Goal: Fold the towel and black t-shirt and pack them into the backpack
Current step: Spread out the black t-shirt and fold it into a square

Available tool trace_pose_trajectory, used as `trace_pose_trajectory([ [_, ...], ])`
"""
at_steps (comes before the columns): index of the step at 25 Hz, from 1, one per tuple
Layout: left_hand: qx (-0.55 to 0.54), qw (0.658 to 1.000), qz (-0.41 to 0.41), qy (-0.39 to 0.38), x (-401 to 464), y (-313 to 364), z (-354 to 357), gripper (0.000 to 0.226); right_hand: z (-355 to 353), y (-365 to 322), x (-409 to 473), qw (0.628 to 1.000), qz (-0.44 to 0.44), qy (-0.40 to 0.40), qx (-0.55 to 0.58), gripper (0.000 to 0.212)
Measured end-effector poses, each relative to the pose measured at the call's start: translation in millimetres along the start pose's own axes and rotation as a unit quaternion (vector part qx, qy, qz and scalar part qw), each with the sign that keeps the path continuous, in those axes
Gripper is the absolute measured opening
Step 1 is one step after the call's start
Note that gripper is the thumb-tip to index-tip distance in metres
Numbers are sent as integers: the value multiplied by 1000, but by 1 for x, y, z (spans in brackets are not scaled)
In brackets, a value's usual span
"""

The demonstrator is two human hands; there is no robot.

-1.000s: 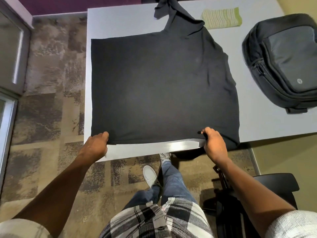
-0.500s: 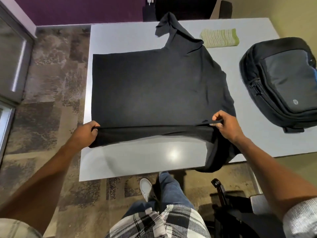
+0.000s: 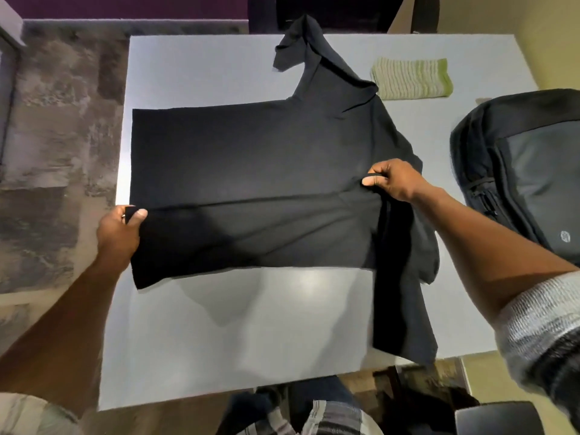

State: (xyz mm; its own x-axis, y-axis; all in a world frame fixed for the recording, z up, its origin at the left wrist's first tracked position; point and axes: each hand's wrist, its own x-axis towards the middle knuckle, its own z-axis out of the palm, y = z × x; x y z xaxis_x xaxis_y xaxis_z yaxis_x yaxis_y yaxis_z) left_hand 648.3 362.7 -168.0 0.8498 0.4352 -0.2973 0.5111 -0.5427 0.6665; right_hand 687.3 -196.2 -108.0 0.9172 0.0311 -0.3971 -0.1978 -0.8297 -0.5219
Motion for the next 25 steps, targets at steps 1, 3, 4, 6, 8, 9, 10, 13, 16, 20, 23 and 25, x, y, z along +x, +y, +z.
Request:
trace_pose_trajectory([
  [1,33,999,10,7,10,2,6,35,-1,-1,14,1000,-4,-12,-5,30],
  [3,94,994,50,23,25,10,16,29,1,-1,42,1000,-9,-24,-4,31],
  [4,109,991,73,29,32,14,20,26,3,-1,54,1000,-8,-27,-3,32],
  [6,128,986,103,36,40,19,26,22,10,4,72,1000,-8,-26,-10,31],
  [8,143,982,117,33,45,19,31,22,18,10,80,999,1,-19,-31,27],
  [9,145,981,122,31,46,17,33,26,21,13,82,999,5,-16,-36,25],
  [10,141,982,123,29,46,16,35,33,23,14,84,1000,7,-15,-24,25],
  [13,107,987,108,44,41,17,36,52,21,7,79,998,-11,20,59,48],
  [16,101,987,93,88,18,11,37,52,38,-8,48,984,-83,153,30,49],
  [20,131,978,39,155,-24,-10,33,43,101,-35,-34,978,-76,188,45,14],
  [23,76,981,-15,179,-56,-30,25,43,143,-36,-81,949,134,204,202,25],
  [25,54,981,-43,180,-75,-36,21,43,162,-37,-108,893,250,182,326,36],
])
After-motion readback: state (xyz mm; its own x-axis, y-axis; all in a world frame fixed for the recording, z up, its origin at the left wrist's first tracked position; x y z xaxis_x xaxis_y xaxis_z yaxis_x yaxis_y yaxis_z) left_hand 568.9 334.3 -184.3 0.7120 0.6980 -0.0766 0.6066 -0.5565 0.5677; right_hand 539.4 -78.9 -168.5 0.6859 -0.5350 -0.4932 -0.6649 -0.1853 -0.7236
